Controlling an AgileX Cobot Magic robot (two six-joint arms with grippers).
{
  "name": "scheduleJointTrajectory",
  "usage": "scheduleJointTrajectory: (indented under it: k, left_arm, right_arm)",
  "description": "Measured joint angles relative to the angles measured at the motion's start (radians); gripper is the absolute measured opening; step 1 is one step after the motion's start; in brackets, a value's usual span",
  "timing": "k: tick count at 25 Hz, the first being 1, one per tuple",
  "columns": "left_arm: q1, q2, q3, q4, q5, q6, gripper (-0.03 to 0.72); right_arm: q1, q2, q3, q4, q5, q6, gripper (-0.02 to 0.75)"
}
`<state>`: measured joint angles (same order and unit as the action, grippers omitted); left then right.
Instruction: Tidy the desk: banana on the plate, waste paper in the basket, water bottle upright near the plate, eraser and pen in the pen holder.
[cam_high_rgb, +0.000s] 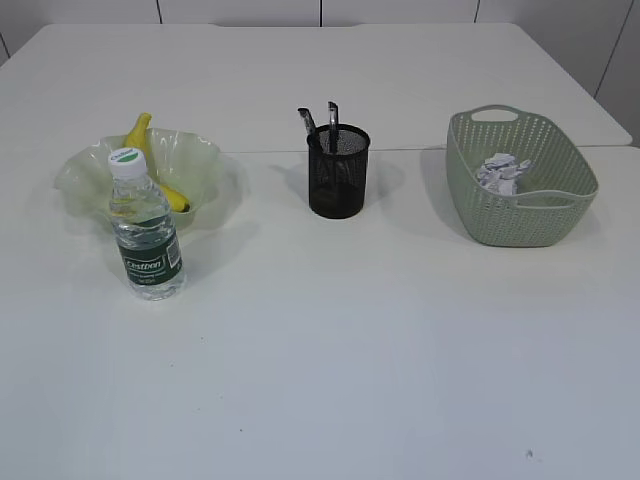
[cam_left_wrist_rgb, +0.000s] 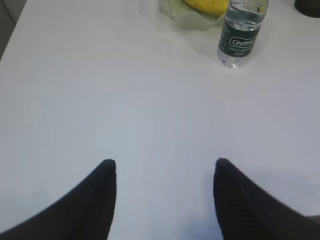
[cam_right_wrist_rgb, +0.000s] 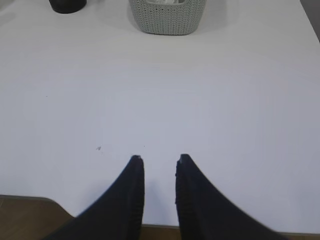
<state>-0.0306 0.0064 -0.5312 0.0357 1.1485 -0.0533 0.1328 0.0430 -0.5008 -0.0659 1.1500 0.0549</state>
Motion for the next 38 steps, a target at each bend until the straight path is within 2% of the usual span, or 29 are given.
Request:
scheduleJointTrajectory:
  k: [9, 16, 19, 24, 34, 38]
  left_arm:
    - [0.0, 0.0, 0.021, 0.002, -0.038, 0.0, 0.443]
    - [0.0, 0.0, 0.021, 0.003, -0.039, 0.0, 0.527]
    - [0.0, 0.0, 0.021, 0.003, -0.039, 0.0, 0.534]
    - [0.0, 0.0, 0.021, 0.003, -0.04, 0.0, 0.536]
    - [0.0, 0.0, 0.021, 0.004, -0.04, 0.0, 0.536]
    - [0.0, 0.0, 0.021, 0.004, -0.04, 0.0, 0.535]
  right_arm:
    - [0.0, 0.0, 0.0, 0.0, -0.003, 0.0, 0.189]
    - [0.0, 0.0, 0.0, 0.0, -0.004, -0.002, 0.335]
    - [0.0, 0.0, 0.0, -0.017, -0.004, 0.018, 0.361]
    - [0.0, 0.0, 0.0, -0.068, -0.004, 0.079, 0.368]
    - [0.0, -0.005, 0.0, -0.072, -0.004, 0.089, 0.368]
    - [-0.03, -0.006, 0.0, -0.068, -0.004, 0.089, 0.368]
